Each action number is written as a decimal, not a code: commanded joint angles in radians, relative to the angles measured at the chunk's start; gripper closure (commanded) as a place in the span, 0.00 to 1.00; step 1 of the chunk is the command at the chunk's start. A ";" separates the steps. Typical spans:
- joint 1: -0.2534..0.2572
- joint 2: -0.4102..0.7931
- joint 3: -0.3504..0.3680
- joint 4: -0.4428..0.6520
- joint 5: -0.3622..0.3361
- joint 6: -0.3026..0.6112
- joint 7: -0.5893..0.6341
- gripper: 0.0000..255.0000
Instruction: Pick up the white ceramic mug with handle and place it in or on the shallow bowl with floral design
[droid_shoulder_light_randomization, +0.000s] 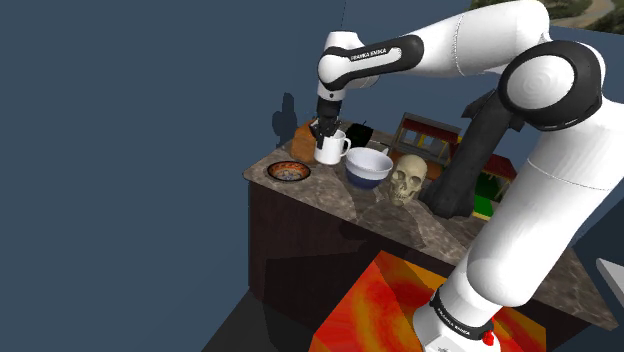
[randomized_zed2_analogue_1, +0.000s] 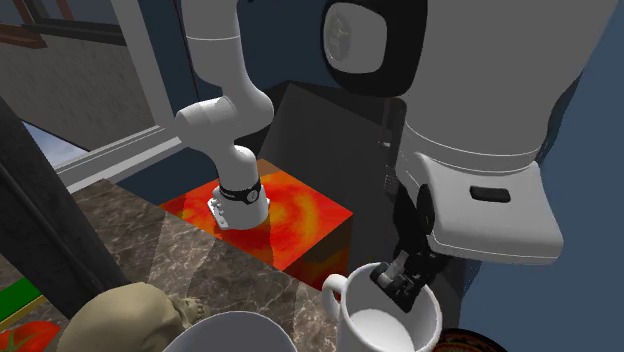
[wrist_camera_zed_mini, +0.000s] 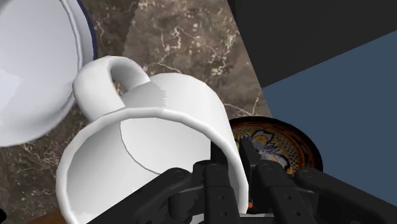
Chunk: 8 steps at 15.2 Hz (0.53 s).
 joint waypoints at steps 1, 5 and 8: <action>0.017 0.048 0.016 0.077 0.004 -0.029 0.032 1.00; 0.051 0.155 0.044 0.239 0.007 -0.085 0.095 1.00; 0.077 0.246 0.061 0.383 0.007 -0.137 0.139 1.00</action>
